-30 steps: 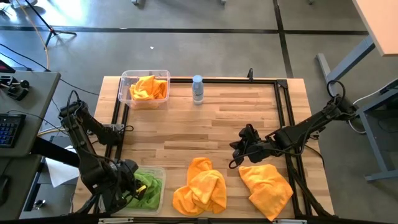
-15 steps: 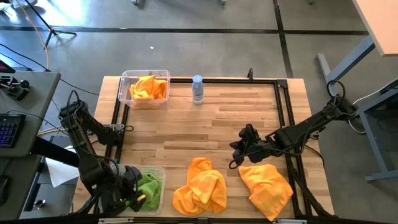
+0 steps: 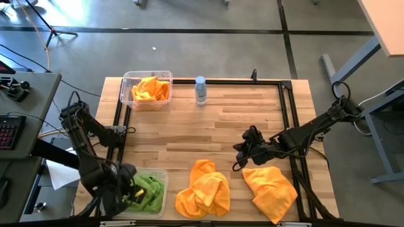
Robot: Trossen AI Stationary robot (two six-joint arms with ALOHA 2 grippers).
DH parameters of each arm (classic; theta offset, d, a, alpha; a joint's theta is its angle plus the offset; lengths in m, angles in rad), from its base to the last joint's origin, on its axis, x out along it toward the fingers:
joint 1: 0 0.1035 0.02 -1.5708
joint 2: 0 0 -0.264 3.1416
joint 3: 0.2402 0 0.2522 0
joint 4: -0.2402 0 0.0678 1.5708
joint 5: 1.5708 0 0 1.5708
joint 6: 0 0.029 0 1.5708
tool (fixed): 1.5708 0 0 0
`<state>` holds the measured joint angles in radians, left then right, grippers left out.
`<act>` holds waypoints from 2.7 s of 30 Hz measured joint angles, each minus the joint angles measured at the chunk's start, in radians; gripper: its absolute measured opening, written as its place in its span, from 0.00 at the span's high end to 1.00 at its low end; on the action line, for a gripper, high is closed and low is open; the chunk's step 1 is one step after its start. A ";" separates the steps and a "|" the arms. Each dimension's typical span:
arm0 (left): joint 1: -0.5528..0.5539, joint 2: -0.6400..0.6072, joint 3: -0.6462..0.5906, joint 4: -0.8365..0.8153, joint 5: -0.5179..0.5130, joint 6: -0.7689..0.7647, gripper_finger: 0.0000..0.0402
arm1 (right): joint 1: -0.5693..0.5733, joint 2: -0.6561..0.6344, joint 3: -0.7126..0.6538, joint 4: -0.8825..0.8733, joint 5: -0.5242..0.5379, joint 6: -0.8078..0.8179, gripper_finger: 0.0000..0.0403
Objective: Sort microfiber towel by color & place in baskets
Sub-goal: Put the green microfiber towel into the bottom transparent bin, then put the yellow microfiber towel into the top transparent bin
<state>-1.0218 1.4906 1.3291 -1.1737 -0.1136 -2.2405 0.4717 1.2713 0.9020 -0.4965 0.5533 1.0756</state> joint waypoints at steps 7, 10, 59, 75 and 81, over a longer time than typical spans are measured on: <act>0.000 -0.005 0.001 -0.007 -0.001 0.032 0.41 | 0.000 0.000 0.000 0.000 -0.005 -0.002 1.00; 0.000 -0.007 0.001 -0.027 0.000 0.025 0.41 | 0.000 0.000 0.000 0.000 -0.005 -0.002 1.00; 0.707 -0.005 -0.077 0.677 -0.430 1.807 0.41 | -0.116 -0.035 0.000 -0.002 -0.056 -0.434 0.72; 0.780 -0.011 -0.231 0.803 -0.296 2.043 0.41 | -0.105 0.021 0.211 -0.268 -0.127 -0.365 0.60; 0.780 -0.063 -0.286 0.802 -0.233 2.089 0.41 | -0.082 0.165 0.416 -0.638 -0.250 -0.029 0.62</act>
<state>-0.2413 1.4273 1.0432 -0.3719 -0.3471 -0.1519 0.3901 1.4364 1.3182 -1.1342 0.3031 1.0461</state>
